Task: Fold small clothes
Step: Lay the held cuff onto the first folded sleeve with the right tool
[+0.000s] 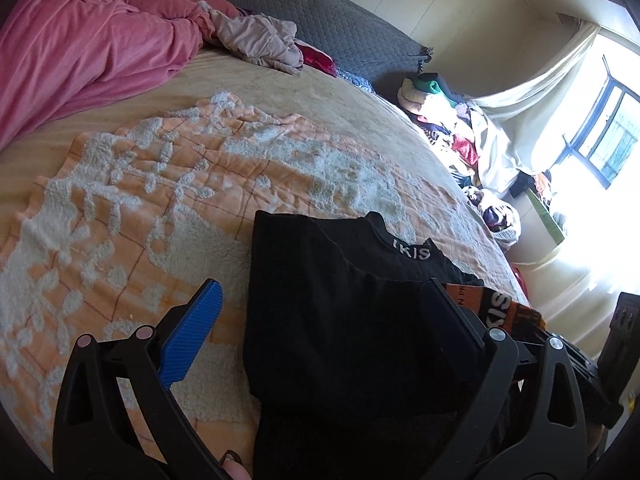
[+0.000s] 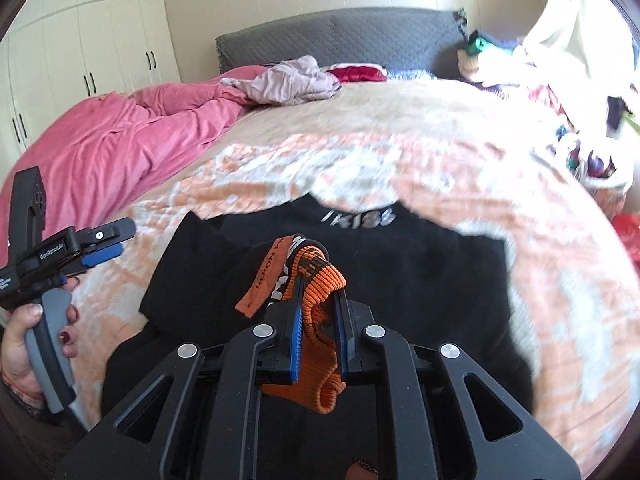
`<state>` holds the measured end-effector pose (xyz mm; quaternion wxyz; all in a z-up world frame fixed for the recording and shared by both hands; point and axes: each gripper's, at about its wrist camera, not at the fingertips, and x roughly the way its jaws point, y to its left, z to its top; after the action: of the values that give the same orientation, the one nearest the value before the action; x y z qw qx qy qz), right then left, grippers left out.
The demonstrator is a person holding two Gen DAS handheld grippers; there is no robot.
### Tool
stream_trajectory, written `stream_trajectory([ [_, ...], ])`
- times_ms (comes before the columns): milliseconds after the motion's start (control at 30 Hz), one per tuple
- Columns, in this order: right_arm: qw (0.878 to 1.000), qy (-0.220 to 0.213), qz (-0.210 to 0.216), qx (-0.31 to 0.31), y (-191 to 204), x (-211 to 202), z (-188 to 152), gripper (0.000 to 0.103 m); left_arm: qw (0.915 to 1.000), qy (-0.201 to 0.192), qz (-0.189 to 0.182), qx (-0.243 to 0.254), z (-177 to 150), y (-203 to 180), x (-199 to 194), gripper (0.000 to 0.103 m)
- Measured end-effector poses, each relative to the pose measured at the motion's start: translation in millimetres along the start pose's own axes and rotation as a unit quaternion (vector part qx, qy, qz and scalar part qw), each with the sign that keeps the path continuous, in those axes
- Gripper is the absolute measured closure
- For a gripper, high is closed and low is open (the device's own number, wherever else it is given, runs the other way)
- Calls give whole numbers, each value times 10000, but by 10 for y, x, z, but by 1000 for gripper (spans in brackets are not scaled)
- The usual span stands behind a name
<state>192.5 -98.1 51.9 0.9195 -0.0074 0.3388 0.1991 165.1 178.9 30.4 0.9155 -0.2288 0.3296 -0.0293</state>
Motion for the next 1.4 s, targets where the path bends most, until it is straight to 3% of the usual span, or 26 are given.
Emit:
stream_trajectory([
  [233, 9992, -36, -391, -82, -281, 76, 137, 91, 9998, 15, -76, 195, 162, -84, 169, 11],
  [433, 9987, -4, -511, -69, -491, 163, 131, 91, 9993, 99, -48, 369, 222, -144, 340, 19],
  [533, 9985, -24, -529, -99, -569, 164, 105, 91, 9982, 230, -47, 558, 198, -212, 453, 30],
  [700, 9987, -79, -494, -4, -713, 192, 51, 91, 9948, 503, -38, 880, 73, -344, 637, 31],
  [833, 9988, 31, -489, 89, -796, 280, -6, 91, 9898, 711, -46, 1236, -34, -467, 774, 40],
  [933, 9985, 73, -541, 99, -825, 317, -32, 91, 9854, 907, -69, 1440, -110, -526, 879, 57],
  [1400, 9971, 210, -698, 233, -948, 382, -105, 91, 9798, 1262, 145, 1543, -270, -461, 1050, 58],
])
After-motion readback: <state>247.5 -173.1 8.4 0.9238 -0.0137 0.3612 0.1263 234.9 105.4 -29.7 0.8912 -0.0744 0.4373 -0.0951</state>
